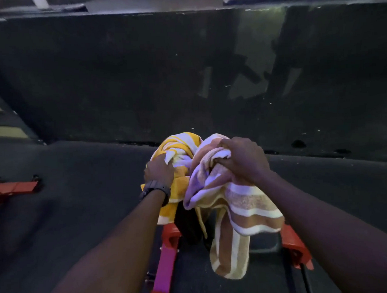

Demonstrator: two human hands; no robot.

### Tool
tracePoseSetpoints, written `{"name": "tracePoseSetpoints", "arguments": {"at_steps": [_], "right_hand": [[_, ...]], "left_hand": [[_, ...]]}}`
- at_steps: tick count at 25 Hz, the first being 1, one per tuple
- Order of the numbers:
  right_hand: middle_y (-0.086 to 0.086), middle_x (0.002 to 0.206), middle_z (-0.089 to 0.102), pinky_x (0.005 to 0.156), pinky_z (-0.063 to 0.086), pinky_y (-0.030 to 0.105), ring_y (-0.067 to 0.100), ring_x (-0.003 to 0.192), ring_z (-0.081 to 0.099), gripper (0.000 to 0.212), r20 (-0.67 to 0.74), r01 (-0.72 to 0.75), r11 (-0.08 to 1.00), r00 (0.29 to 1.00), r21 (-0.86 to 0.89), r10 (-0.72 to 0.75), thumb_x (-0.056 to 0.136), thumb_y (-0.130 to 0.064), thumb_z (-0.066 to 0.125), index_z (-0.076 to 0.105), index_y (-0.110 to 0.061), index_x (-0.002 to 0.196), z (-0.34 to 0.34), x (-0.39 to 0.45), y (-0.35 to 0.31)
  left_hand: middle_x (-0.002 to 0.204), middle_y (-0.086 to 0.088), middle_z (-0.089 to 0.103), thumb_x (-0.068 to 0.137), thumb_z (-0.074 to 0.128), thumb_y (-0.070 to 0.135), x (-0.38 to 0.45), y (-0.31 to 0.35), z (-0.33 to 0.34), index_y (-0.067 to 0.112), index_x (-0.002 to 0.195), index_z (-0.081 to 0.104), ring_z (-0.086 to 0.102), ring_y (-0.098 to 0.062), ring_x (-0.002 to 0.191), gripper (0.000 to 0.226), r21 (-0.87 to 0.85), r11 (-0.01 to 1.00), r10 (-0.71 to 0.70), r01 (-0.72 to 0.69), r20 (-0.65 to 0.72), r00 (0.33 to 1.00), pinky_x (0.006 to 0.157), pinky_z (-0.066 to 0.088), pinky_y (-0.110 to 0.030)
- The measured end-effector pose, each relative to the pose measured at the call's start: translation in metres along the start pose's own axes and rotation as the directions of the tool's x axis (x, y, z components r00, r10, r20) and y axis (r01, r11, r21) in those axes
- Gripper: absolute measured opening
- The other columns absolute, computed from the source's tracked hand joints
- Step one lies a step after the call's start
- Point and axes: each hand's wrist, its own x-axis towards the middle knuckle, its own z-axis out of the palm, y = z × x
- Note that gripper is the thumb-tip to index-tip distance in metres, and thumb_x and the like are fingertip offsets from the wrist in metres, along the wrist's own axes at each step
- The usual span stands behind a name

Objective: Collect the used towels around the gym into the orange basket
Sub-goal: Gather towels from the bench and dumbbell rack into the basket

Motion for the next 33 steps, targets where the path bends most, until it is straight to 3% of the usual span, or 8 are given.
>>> {"name": "tracePoseSetpoints", "arguments": {"at_steps": [2,6,11,16,22,26,29,33], "right_hand": [[-0.004,0.098,0.071,0.071,0.050,0.035,0.026,0.094,0.067,0.035,-0.021,0.021,0.995,1.000,0.102,-0.019,0.081,-0.053,0.066,0.067,-0.042,0.114,-0.013,0.017,-0.012],[-0.016,0.077,0.069,0.067,0.050,0.031,0.010,0.078,0.066,0.013,-0.110,0.152,0.917,0.987,0.369,-0.120,0.069,-0.059,0.065,0.063,-0.048,0.074,-0.061,0.050,-0.080],[-0.012,0.078,0.072,0.074,0.055,0.041,0.011,0.078,0.067,0.031,-0.284,0.446,0.744,0.894,0.498,-0.347,0.070,-0.054,0.071,0.073,-0.029,0.088,-0.120,0.067,-0.224],[-0.007,0.089,0.076,0.080,0.055,0.042,0.017,0.086,0.070,0.037,-0.392,0.643,0.497,0.758,0.583,-0.520,0.070,-0.054,0.077,0.076,-0.028,0.096,-0.150,0.002,-0.403],[-0.004,0.087,0.076,0.073,0.052,0.034,0.019,0.084,0.069,0.033,-0.414,0.682,0.256,0.654,0.685,-0.633,0.073,-0.052,0.077,0.074,-0.030,0.098,-0.170,-0.160,-0.583],[0.000,0.096,0.077,0.071,0.051,0.033,0.025,0.089,0.071,0.040,-0.456,0.721,0.075,0.511,0.689,-0.728,0.072,-0.055,0.074,0.072,-0.034,0.106,-0.187,-0.286,-0.675],[-0.002,0.095,0.076,0.071,0.054,0.032,0.023,0.086,0.071,0.034,-0.454,0.706,-0.059,0.386,0.706,-0.803,0.074,-0.053,0.073,0.071,-0.039,0.105,-0.190,-0.376,-0.741],[-0.006,0.091,0.074,0.073,0.059,0.040,0.022,0.081,0.070,0.037,-0.434,0.632,-0.247,0.156,0.734,-0.887,0.076,-0.057,0.069,0.069,-0.038,0.108,-0.181,-0.492,-0.822]], "left_hand": [[0.114,-0.015,0.070,0.094,0.054,0.026,0.002,-0.010,-0.023,0.024,0.110,0.069,0.062,-0.044,0.106,0.023,-0.028,0.999,0.018,-0.020,-0.078,0.997,0.078,0.045,-0.039],[0.110,-0.013,0.074,0.093,0.057,0.029,-0.001,-0.036,-0.121,0.023,0.112,0.073,0.065,-0.042,0.104,0.026,-0.115,0.990,0.032,-0.077,-0.350,0.936,0.080,0.048,-0.040],[0.093,-0.018,0.076,0.089,0.061,0.028,-0.068,-0.115,-0.287,0.011,0.094,0.076,0.068,-0.039,0.089,0.023,-0.151,0.978,0.007,-0.143,-0.663,0.749,0.065,0.028,-0.031],[0.101,-0.012,0.077,0.079,0.057,0.031,-0.226,-0.218,-0.433,0.017,0.107,0.077,0.070,-0.030,0.092,0.037,-0.195,0.980,-0.155,-0.048,-0.884,0.442,0.065,0.033,-0.025],[0.095,-0.010,0.076,0.082,0.056,0.025,-0.457,-0.294,-0.534,0.018,0.103,0.075,0.067,-0.033,0.086,0.029,-0.195,0.963,-0.209,0.188,-0.976,0.058,0.064,0.033,-0.027],[0.102,-0.008,0.076,0.076,0.057,0.033,-0.596,-0.324,-0.561,0.025,0.109,0.075,0.067,-0.030,0.093,0.039,-0.270,0.901,-0.230,0.340,-0.961,-0.154,0.071,0.040,-0.027],[0.105,-0.009,0.075,0.084,0.064,0.029,-0.697,-0.358,-0.576,0.028,0.111,0.075,0.066,-0.035,0.100,0.029,-0.388,0.775,-0.234,0.499,-0.910,-0.343,0.071,0.038,-0.028],[0.101,-0.010,0.075,0.084,0.064,0.029,-0.822,-0.387,-0.575,0.026,0.105,0.075,0.066,-0.037,0.095,0.024,-0.477,0.624,-0.177,0.618,-0.858,-0.483,0.069,0.037,-0.029]]}}
